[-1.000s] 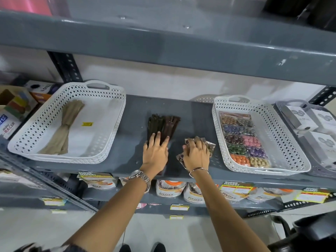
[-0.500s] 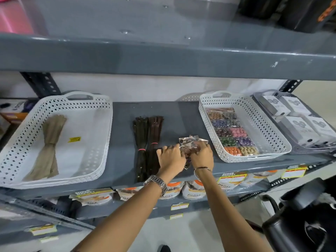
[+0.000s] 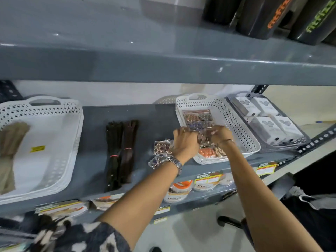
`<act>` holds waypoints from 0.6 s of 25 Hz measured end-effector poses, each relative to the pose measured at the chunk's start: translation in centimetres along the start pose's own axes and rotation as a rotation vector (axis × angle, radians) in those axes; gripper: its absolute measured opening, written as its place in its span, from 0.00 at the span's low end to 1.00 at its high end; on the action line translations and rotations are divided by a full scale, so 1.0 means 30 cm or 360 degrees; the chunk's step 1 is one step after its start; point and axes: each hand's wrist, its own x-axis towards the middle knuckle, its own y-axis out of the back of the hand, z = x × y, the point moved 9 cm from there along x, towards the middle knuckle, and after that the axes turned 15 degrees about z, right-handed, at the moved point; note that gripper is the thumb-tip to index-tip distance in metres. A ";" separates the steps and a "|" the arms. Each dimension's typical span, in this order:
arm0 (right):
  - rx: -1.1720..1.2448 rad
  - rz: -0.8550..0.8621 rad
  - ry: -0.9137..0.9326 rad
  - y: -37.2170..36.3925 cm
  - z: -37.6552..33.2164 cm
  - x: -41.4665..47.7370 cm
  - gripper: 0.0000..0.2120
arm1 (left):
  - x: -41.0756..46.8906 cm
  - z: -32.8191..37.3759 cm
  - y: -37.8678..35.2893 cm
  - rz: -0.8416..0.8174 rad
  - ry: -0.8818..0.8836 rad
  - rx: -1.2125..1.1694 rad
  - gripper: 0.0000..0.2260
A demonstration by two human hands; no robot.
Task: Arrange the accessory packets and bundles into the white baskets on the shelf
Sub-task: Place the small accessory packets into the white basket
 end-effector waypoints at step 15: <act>-0.0242 0.0186 0.0603 -0.129 -0.274 -0.182 0.10 | -0.060 -0.375 0.022 0.0415 0.0983 0.0024 0.18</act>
